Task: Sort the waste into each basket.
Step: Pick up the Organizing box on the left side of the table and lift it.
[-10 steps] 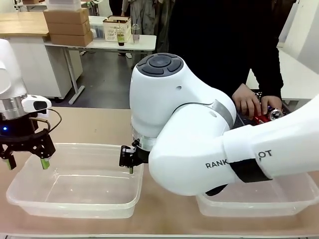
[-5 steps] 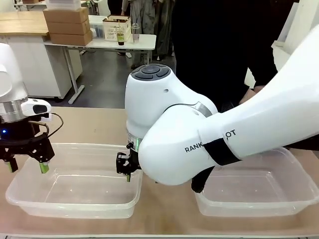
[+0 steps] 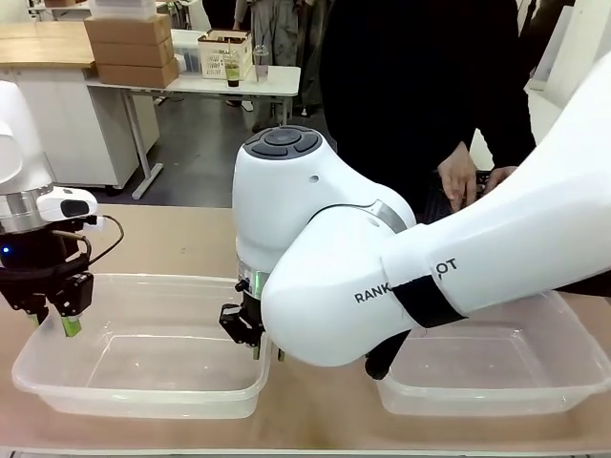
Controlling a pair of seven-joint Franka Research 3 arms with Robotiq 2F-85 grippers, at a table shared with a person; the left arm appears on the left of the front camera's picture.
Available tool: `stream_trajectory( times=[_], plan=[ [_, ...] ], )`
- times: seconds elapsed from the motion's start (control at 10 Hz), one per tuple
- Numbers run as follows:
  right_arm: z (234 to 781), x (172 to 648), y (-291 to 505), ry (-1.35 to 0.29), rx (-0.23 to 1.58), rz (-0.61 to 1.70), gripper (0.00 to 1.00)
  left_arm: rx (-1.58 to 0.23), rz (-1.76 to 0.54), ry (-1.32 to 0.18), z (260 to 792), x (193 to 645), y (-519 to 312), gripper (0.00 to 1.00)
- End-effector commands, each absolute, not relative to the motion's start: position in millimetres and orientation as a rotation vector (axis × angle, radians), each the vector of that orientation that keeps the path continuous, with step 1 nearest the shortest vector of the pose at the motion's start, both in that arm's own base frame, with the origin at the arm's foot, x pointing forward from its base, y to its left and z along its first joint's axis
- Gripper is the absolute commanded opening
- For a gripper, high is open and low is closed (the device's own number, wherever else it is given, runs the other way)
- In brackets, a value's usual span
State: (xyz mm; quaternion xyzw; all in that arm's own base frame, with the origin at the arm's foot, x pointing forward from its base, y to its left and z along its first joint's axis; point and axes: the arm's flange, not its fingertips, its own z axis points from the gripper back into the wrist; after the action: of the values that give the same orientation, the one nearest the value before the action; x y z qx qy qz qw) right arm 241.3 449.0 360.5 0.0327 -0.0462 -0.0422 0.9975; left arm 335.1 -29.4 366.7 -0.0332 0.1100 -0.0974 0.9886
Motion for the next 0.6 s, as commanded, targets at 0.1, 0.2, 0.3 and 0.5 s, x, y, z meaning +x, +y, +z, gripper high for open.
stream_trajectory(
  times=[0.1, 0.2, 0.3, 0.5],
  plan=[
    [357.9, 232.8, 444.8, -0.094, 0.063, -0.15, 0.0, -0.057, -0.226, 0.197, 358.7, 318.7, -26.4, 0.0],
    [359.1, 230.3, 442.1, -0.112, 0.054, -0.17, 0.0, -0.049, -0.235, 0.2, 358.9, 319.3, -26.9, 0.0],
    [359.2, 227.9, 439.3, -0.114, 0.061, -0.176, 0.0, -0.036, -0.239, 0.206, 361.1, 320.3, -29.1, 0.0],
    [364.0, 227.0, 428.8, -0.082, 0.089, -0.156, 0.0, -0.026, -0.212, 0.218, 373.5, 327.8, -35.7, 0.0]
  ],
)
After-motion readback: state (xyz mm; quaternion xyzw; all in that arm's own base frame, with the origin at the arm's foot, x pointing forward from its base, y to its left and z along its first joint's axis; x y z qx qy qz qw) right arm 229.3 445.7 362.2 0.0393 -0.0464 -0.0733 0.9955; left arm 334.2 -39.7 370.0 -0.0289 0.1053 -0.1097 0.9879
